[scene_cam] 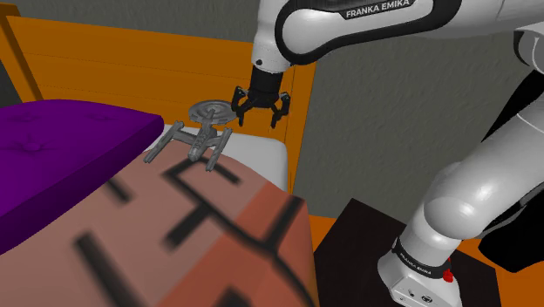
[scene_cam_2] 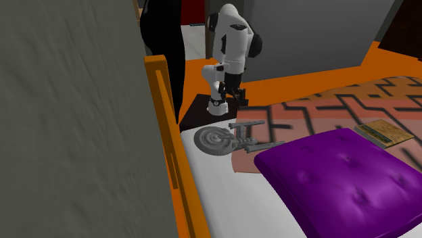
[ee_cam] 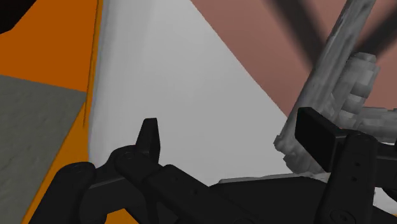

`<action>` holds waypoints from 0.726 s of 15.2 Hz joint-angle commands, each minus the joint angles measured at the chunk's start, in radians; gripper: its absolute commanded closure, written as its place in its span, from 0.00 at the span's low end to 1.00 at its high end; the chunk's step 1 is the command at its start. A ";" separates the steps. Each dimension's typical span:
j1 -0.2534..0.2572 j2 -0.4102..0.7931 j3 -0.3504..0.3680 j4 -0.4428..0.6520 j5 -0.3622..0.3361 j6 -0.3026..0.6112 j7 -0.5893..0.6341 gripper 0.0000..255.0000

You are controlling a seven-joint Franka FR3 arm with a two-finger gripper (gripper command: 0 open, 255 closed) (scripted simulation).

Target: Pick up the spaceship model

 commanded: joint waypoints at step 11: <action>-0.027 0.296 0.086 0.234 -0.232 0.080 0.341 0.00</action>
